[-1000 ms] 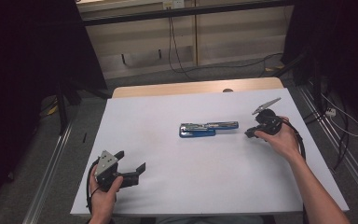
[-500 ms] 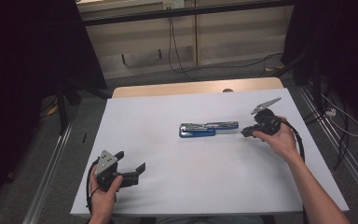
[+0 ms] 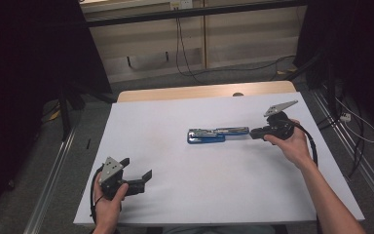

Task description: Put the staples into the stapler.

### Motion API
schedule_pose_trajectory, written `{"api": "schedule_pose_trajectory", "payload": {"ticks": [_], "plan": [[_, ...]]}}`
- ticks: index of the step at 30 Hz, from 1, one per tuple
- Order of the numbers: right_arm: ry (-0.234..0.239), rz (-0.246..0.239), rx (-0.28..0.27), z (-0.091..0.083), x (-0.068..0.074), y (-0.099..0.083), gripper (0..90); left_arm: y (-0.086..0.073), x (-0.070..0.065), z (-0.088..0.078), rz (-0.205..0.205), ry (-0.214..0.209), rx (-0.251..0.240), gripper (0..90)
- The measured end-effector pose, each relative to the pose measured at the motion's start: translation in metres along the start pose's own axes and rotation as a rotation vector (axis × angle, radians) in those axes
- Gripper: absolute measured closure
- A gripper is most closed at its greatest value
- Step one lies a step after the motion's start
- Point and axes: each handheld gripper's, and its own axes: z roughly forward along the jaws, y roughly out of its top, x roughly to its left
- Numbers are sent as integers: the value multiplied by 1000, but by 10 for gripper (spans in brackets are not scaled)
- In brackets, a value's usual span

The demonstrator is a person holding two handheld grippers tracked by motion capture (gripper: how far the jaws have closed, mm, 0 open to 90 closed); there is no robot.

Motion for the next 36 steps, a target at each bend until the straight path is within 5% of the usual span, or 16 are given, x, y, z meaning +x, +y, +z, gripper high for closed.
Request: {"api": "schedule_pose_trajectory", "payload": {"ticks": [14, 36], "plan": [[-8, -21, -85, -2, 12, 11, 792, 0, 1, -1, 1, 6, -1, 40], [0, -91, -115, 5, 23, 30, 792, 1, 3, -2, -1, 21, -6, 41]]}}
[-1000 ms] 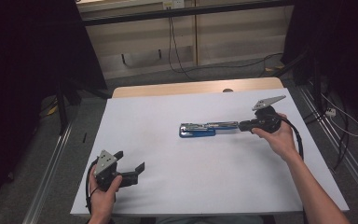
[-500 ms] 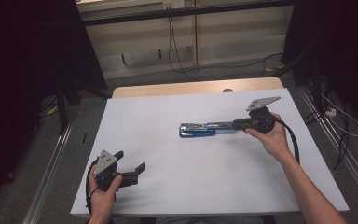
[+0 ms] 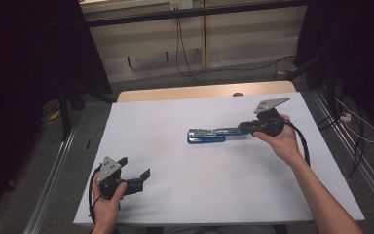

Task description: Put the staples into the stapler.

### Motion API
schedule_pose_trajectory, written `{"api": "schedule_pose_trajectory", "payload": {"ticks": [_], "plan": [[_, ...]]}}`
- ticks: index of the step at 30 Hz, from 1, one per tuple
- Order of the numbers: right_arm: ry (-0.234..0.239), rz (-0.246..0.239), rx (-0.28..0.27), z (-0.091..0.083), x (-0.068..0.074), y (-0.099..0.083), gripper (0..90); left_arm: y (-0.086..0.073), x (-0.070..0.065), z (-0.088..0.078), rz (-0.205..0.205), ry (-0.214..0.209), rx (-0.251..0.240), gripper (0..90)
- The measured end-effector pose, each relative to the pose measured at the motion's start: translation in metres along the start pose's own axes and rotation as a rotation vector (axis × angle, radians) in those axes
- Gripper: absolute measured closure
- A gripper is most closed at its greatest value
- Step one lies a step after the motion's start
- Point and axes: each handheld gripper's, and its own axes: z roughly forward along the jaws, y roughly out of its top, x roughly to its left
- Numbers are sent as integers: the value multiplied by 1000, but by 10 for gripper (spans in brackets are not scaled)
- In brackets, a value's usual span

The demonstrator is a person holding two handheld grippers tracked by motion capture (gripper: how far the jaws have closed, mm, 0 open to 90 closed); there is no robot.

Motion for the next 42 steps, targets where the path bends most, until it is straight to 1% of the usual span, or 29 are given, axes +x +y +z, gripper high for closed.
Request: {"api": "schedule_pose_trajectory", "payload": {"ticks": [2, 5, 6, 11, 14, 18, 23, 25, 31, 33, 36, 38, 42], "plan": [[2, 1, -5, 1, 0, 2, 792, 0, 0, 0, 6, 3, 2, 41], [7, -3, 0, 4, 0, 3, 792, 0, 0, 0, 2, 3, 0, 41], [9, -3, -3, 5, 0, 4, 792, 0, -1, 0, -2, 1, 0, 41], [18, -3, -10, 12, 0, 9, 792, 0, -3, 4, 11, -12, 16, 42], [24, -6, -8, 15, 0, 12, 793, 0, -3, 4, 11, -15, 13, 43], [28, -8, -10, 19, 0, 15, 792, 0, -2, 4, 4, -12, 10, 43], [30, -6, -17, 23, 0, 19, 792, 0, -4, 4, 17, -8, 15, 43], [30, -4, -16, 25, -1, 19, 792, 0, -5, 5, 14, -9, 9, 42], [40, -7, -16, 29, -1, 24, 792, 0, -4, 5, 14, -7, 15, 42], [49, -12, -21, 33, 0, 28, 792, 0, -4, 4, 17, -7, 16, 42], [53, -11, -17, 36, 1, 29, 792, 0, -4, 5, 19, -9, 18, 42], [58, -1, -12, 43, 0, 29, 792, 0, -4, 5, 12, -7, 12, 42], [62, 7, -15, 49, -1, 32, 792, 0, -4, 5, 8, -7, 8, 42]]}}
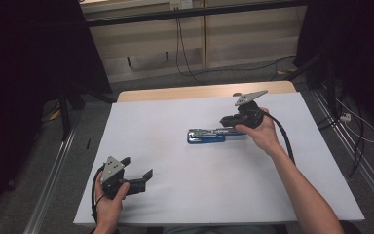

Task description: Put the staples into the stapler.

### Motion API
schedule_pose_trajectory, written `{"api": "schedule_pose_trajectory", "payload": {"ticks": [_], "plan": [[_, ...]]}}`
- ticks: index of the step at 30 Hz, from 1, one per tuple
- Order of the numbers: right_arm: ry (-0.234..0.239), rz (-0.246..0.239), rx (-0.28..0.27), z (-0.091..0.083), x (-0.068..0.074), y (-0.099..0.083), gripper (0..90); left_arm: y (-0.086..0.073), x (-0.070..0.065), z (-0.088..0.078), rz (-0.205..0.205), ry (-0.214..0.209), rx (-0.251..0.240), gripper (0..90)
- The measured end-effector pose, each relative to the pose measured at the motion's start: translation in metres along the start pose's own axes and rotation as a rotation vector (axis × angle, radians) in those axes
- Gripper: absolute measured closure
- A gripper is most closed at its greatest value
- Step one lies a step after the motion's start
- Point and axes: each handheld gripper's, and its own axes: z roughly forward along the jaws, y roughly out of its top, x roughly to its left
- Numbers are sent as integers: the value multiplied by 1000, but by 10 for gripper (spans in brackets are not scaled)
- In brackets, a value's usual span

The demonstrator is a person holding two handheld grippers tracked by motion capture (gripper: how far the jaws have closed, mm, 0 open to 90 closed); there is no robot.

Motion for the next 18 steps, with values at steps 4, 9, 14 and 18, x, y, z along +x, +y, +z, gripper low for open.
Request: {"api": "schedule_pose_trajectory", "payload": {"ticks": [4, 9, 14, 18], "plan": [[1, -8, -8, 3, 2, 9, 792, 0, 0, 0, 4, -4, 5, 42], [9, -6, -5, 10, 2, 14, 792, 1, 0, 0, 6, -4, -3, 42], [14, -3, -4, 19, 3, 18, 792, 1, 0, 0, 8, -7, 1, 42], [16, -18, 1, 24, 6, 23, 792, 0, 0, 0, 6, -9, -2, 42]]}}
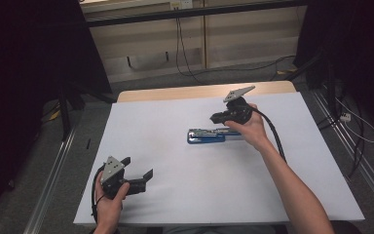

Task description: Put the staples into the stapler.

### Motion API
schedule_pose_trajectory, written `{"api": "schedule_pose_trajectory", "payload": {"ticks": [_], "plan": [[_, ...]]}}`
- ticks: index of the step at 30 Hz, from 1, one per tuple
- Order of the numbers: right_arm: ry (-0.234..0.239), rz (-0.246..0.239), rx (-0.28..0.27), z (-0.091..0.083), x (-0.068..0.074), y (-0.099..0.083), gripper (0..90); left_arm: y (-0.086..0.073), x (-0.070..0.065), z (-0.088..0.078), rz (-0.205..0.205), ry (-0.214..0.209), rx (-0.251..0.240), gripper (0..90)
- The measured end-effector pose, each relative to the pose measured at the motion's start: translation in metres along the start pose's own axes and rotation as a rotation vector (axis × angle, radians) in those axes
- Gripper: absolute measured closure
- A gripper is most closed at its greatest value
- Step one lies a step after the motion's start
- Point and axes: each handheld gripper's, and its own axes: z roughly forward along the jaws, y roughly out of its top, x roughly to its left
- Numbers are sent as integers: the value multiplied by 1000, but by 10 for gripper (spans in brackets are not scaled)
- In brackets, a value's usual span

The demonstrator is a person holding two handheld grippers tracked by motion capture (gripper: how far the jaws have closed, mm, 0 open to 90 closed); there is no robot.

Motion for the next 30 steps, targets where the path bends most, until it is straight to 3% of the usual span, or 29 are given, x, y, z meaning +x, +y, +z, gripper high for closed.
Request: {"api": "schedule_pose_trajectory", "payload": {"ticks": [4, 10, 22, 30], "plan": [[19, 7, -12, 4, 2, 5, 792, 0, -1, -1, -2, 4, -3, 42], [23, -22, -3, 11, 8, 15, 792, 0, -1, 0, 6, -7, 4, 42], [59, -53, 48, 33, 15, 23, 792, 0, -1, 0, 7, -9, 7, 42], [79, -32, 65, 48, 16, 27, 792, 0, -1, -1, 6, -12, 4, 42]]}}
